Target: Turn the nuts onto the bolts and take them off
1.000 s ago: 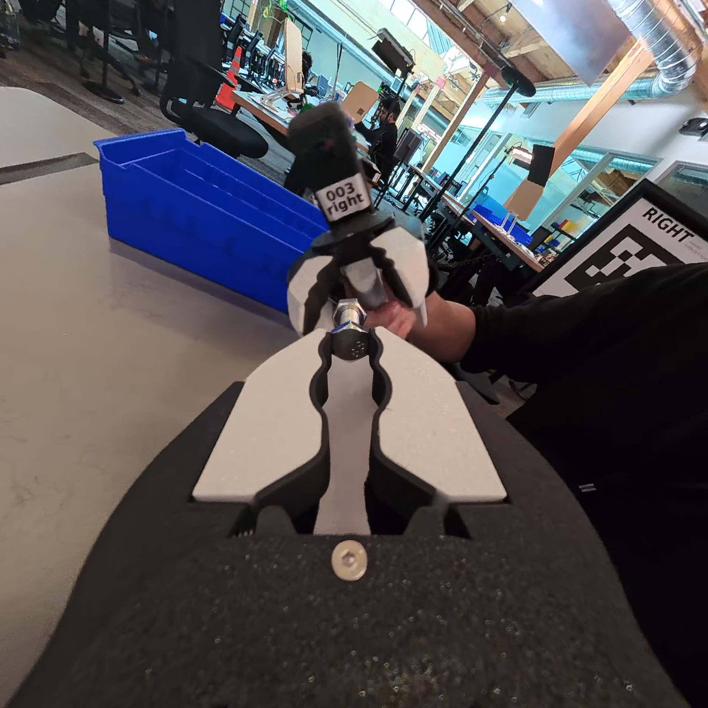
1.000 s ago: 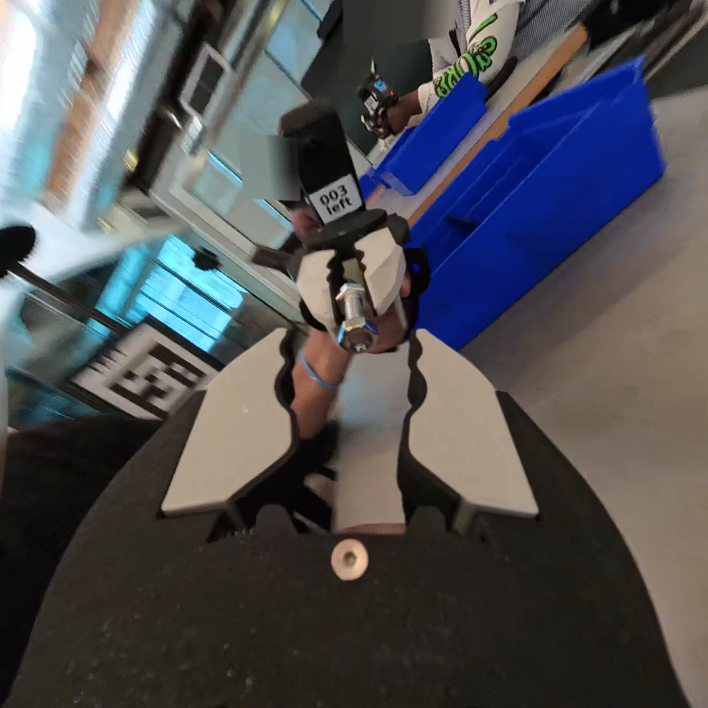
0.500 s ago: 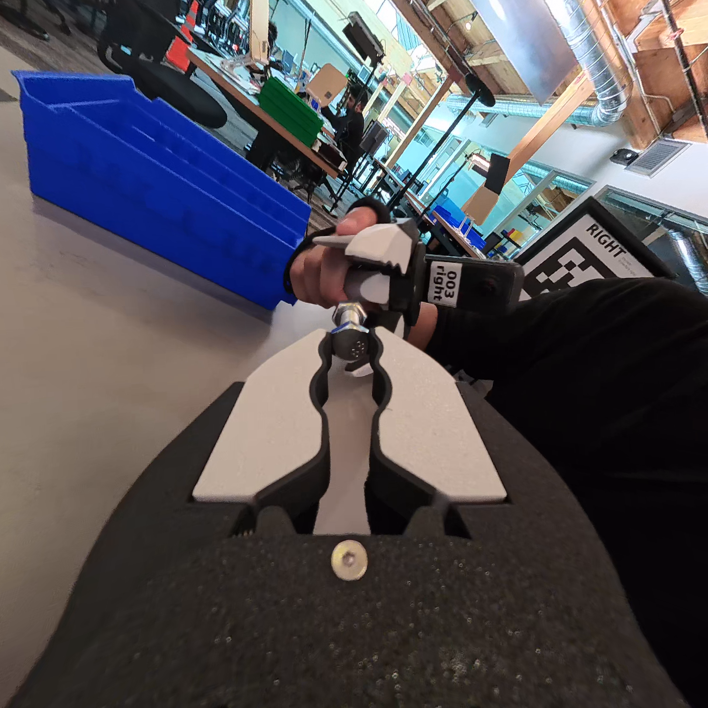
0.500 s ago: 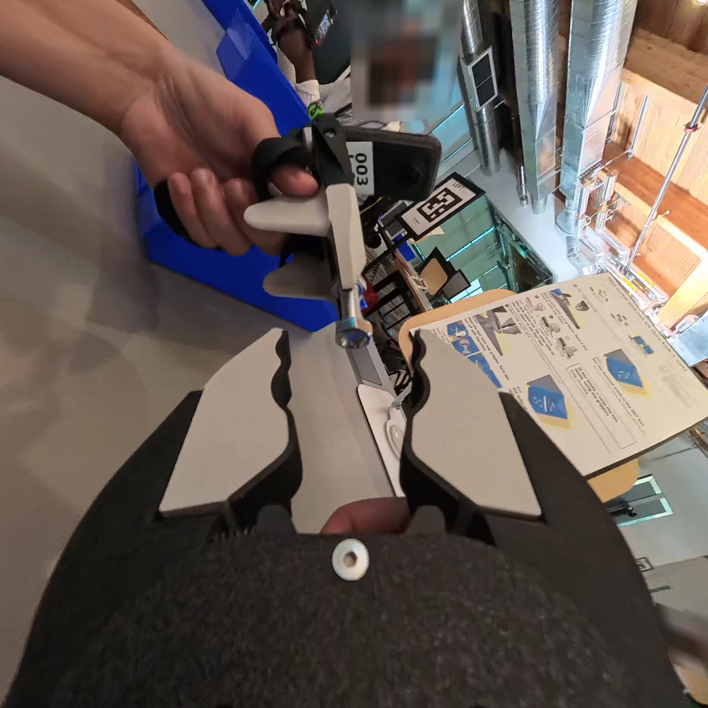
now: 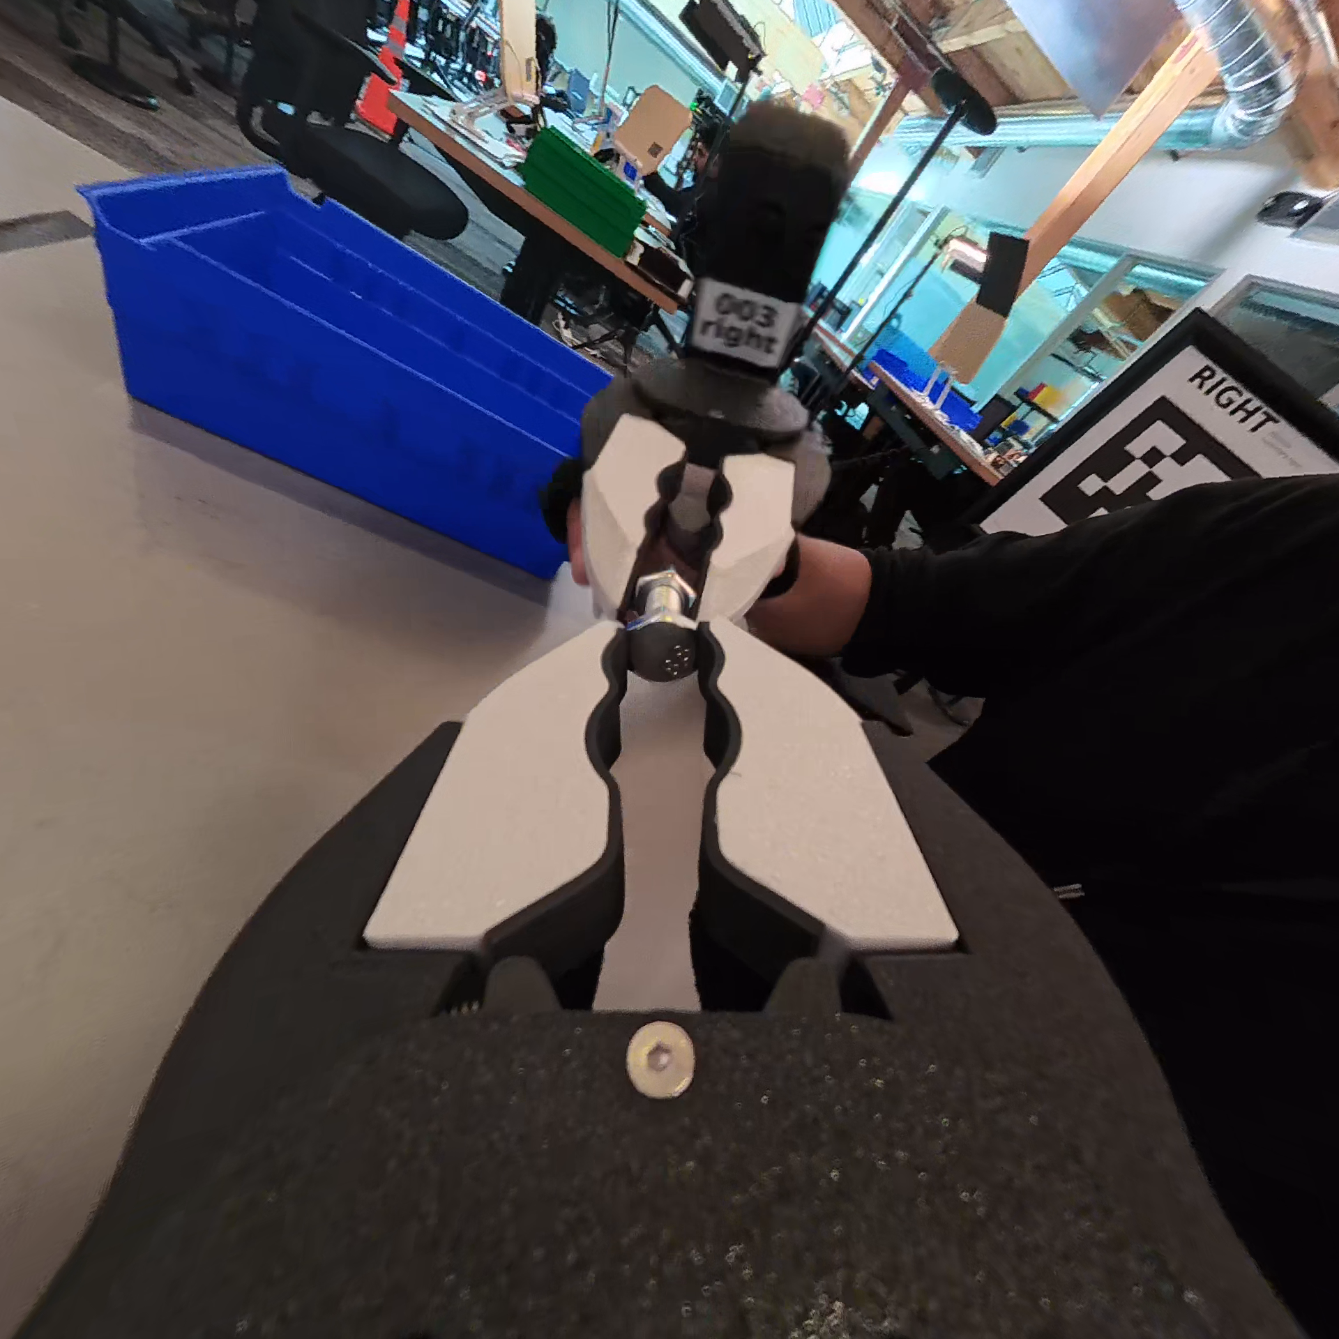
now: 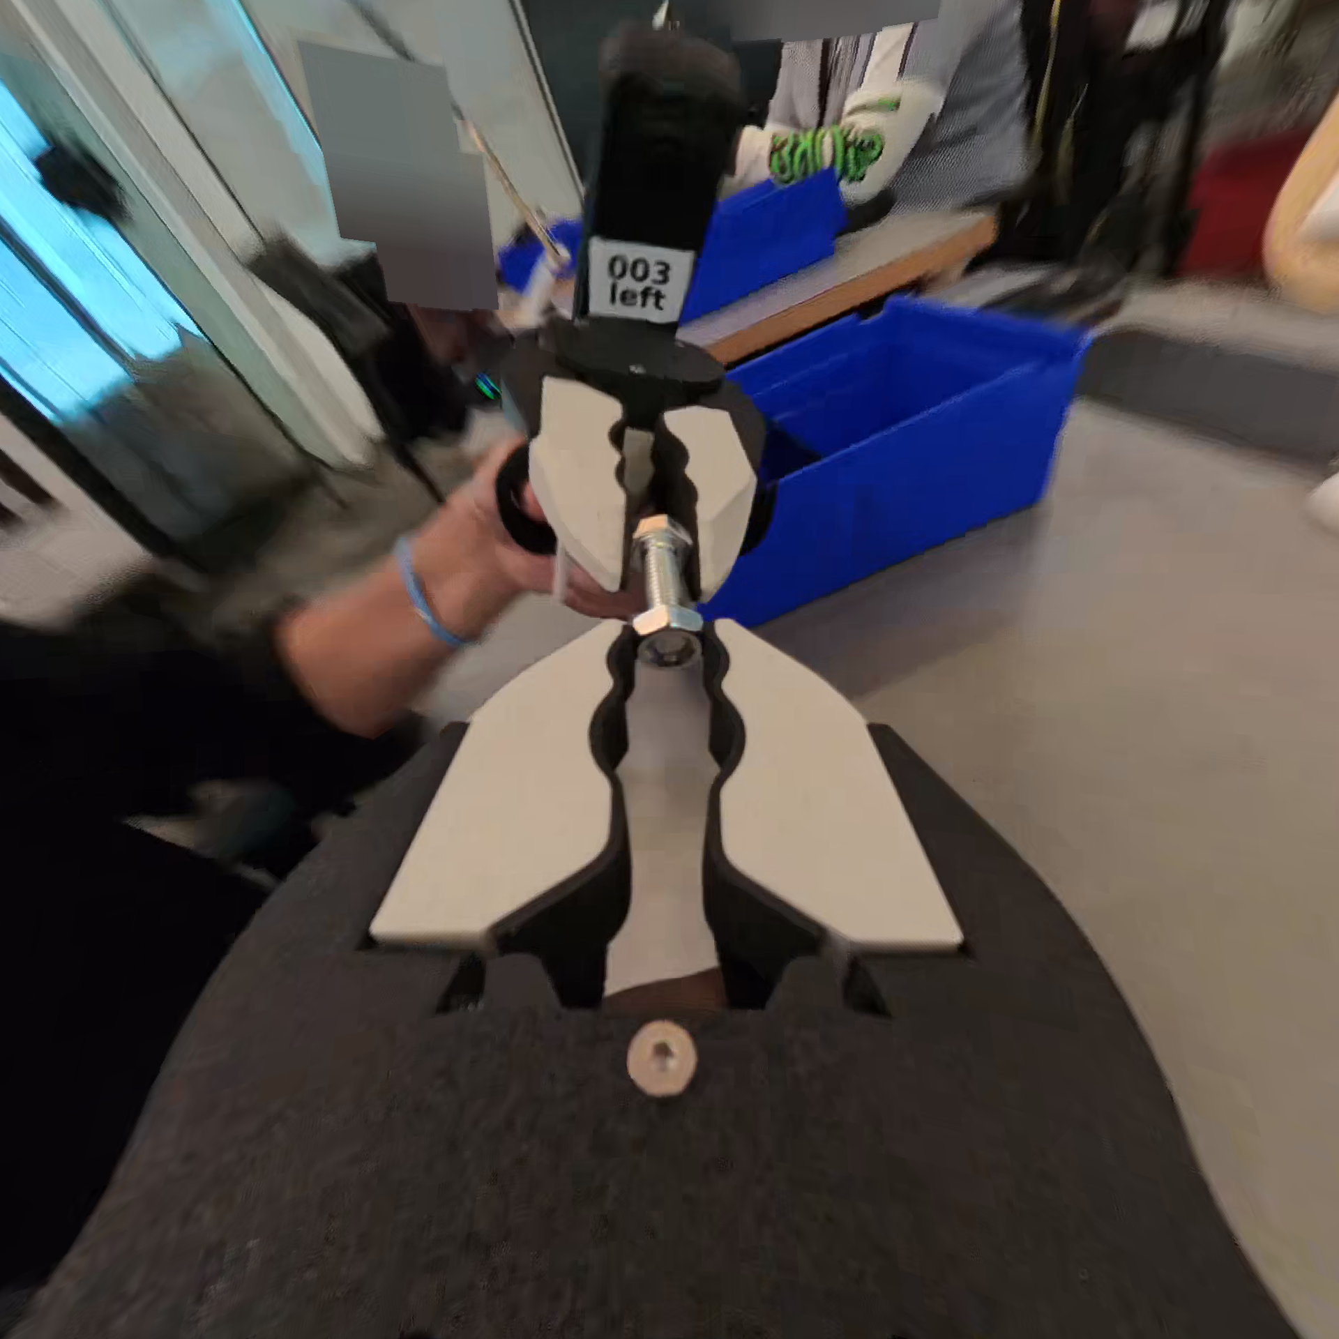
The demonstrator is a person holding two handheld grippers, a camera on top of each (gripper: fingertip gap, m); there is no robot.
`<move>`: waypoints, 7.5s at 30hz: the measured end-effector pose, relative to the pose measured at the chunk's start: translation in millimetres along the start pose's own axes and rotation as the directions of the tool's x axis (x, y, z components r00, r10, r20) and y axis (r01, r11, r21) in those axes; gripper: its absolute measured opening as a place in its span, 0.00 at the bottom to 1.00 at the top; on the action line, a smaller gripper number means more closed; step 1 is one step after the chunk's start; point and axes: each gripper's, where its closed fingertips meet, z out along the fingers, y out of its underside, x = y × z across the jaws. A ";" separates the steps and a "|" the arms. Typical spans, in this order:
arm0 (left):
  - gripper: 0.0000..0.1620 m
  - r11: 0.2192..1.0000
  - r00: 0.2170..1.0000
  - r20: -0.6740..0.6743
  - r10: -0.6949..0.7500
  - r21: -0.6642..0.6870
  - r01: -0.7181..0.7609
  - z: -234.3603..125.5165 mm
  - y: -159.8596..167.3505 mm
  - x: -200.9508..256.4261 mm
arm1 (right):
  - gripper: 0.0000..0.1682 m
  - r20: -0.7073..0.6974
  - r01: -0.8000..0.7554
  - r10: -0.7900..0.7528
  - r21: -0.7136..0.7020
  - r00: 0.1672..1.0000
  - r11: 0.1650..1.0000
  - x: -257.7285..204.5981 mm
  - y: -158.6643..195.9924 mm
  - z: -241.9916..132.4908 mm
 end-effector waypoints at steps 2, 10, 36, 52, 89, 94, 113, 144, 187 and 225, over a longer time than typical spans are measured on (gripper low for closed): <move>0.11 1.000 1.000 0.006 0.017 0.023 -0.017 -4.1 -3.9 1.0 | 0.10 0.128 -0.314 0.308 0.025 0.943 0.949 -3.7 -4.8 3.4; 0.11 1.000 0.997 0.073 0.001 0.022 -0.002 -5.6 -4.2 -11.1 | 0.11 0.372 -0.797 0.741 -0.008 0.559 0.604 5.3 -7.2 5.3; 0.11 0.985 0.985 -0.035 -0.170 0.009 0.171 3.3 7.3 -13.0 | 0.11 -0.261 0.693 -0.758 -0.307 0.598 0.652 19.3 14.0 1.7; 0.11 1.000 0.996 0.083 -0.015 0.010 0.014 -6.7 -1.2 -12.5 | 0.11 0.494 -0.884 0.795 -0.105 0.352 0.456 3.1 -4.8 8.2; 0.11 0.994 0.995 -0.003 -0.104 0.038 0.104 -8.1 -2.7 -7.2 | 0.11 0.230 -0.355 0.345 0.004 0.910 0.935 -7.5 12.6 23.4; 0.11 0.996 0.996 0.005 -0.085 0.020 0.085 -5.8 -0.2 -6.4 | 0.11 0.531 -0.746 0.658 -0.070 0.534 0.662 -11.1 -4.6 11.9; 0.10 0.976 0.977 -0.041 -0.210 0.057 0.212 -2.3 0.5 -14.6 | 0.26 -0.394 0.833 -0.880 -0.367 0.263 0.413 13.4 1.1 -0.1; 0.10 0.983 0.987 -0.032 -0.156 0.098 0.158 -9.9 -9.3 -10.0 | 0.36 -0.336 0.420 -0.452 -0.167 0.826 0.892 39.1 6.9 2.3; 0.10 0.979 0.979 -0.091 -0.183 0.070 0.189 -2.5 -6.1 -0.6 | 0.29 -0.298 0.632 -0.679 -0.248 0.671 0.734 17.2 0.2 -4.0; 0.10 0.983 0.986 -0.075 -0.147 0.096 0.154 -6.8 -13.6 2.9 | 0.30 -0.350 0.702 -0.750 -0.277 0.562 0.656 3.6 -5.4 1.3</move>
